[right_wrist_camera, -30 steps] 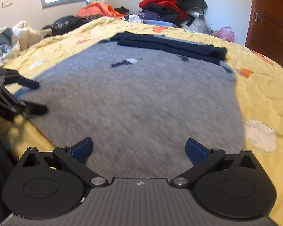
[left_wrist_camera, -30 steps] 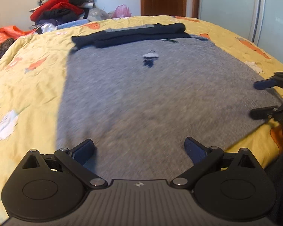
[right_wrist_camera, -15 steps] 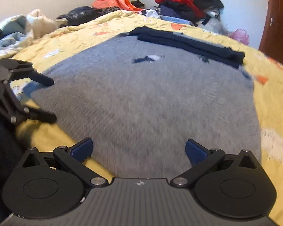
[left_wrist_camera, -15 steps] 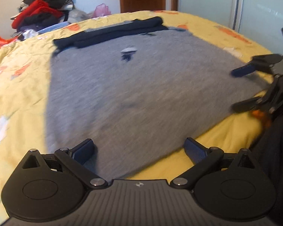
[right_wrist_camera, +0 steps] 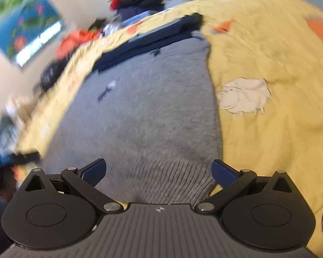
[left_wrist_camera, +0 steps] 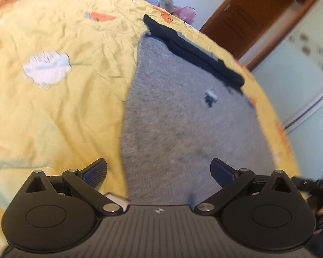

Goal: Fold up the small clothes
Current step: 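Roll both tools and move them down to the grey ribbed hem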

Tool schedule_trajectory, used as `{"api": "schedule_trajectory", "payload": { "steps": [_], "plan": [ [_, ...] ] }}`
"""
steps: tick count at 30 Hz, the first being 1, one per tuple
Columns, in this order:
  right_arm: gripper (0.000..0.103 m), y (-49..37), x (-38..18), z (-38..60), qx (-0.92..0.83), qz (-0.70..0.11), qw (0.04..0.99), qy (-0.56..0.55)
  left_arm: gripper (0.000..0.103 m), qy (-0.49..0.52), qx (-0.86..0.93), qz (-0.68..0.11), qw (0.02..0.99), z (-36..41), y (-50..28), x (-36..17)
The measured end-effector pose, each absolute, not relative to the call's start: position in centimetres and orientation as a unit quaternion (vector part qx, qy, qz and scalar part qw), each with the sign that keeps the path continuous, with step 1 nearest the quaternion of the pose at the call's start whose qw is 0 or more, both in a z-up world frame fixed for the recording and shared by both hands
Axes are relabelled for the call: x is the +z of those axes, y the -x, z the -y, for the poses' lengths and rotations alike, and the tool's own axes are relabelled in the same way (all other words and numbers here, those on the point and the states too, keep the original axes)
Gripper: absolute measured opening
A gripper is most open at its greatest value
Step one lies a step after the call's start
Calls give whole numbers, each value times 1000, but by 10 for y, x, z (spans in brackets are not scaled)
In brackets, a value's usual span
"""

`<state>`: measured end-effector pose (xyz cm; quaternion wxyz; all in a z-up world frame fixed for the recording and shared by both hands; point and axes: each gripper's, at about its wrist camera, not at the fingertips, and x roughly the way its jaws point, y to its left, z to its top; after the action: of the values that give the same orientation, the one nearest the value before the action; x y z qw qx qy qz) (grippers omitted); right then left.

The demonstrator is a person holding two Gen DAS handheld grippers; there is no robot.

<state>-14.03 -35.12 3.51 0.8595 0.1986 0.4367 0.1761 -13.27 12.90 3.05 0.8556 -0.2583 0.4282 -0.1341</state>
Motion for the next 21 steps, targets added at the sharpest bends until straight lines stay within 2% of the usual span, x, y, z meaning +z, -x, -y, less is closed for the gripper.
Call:
{"api": "schedule_trajectory", "payload": {
  "steps": [3,6,9,10,11,13,21],
  "plan": [
    [102,132,29,365,181,-445,838,-257,103,302,-149,-434,836,-133,118,28],
    [102,127,25,369,188,-449,831,-268,102,309,-163,-450,822,-138,113,29],
    [102,127,26,375,195,-449,829,-271,95,301,-171,-461,817,-140,114,30],
    [102,127,27,377,197,-447,827,-277,85,293,-170,-463,819,-140,114,30],
    [102,120,26,378,199,-445,825,-285,65,285,-168,-466,821,-139,115,30],
    [102,118,24,384,201,-441,818,-310,51,270,-164,-471,824,-137,116,30],
    [103,112,15,409,191,-419,792,-402,52,239,-177,-445,845,-123,104,27]
  ]
}}
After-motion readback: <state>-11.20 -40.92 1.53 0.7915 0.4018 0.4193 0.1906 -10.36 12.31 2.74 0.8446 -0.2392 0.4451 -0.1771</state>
